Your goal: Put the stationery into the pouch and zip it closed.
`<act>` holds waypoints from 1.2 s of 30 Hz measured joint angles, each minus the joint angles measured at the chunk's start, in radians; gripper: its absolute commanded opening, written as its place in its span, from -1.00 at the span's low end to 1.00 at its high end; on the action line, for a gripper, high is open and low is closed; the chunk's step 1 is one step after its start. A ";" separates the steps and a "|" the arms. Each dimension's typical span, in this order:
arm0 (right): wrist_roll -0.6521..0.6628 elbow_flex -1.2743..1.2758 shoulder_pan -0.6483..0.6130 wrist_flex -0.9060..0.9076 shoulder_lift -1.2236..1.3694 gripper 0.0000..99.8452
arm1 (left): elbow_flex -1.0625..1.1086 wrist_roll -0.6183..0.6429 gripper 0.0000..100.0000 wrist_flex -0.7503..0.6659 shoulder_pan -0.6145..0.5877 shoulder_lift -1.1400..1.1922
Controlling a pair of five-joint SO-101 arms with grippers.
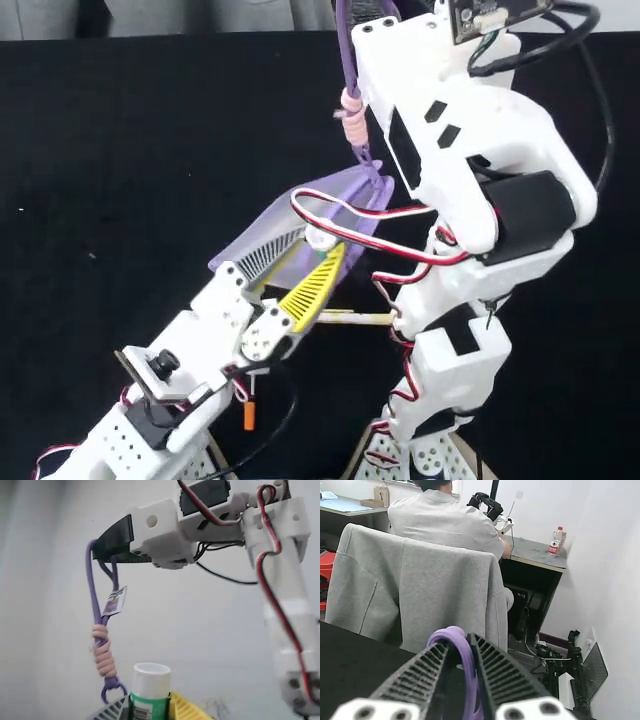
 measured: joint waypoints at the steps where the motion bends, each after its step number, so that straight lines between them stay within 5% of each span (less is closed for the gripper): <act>1: 0.000 0.000 0.000 0.000 0.000 -0.98 | 0.005 -0.011 -0.94 0.006 -0.015 0.000; 12: 0.000 0.000 0.000 0.000 0.000 -0.98 | 0.008 -0.017 -0.93 0.011 -0.249 -0.005; 19: 0.000 0.000 0.000 -0.006 0.000 -0.98 | 0.000 -0.107 -0.65 0.026 -0.334 -0.006; 27: 0.000 0.000 -0.003 -0.006 0.000 -0.98 | -0.212 -0.153 -0.65 0.397 -0.384 -0.005; 30: 0.000 0.000 -0.031 -0.006 0.000 -0.98 | -0.385 -0.133 -0.65 0.540 -0.493 0.011; 36: 0.000 0.000 -0.109 -0.006 0.049 -0.98 | -0.760 0.100 -0.65 0.758 -0.793 -0.005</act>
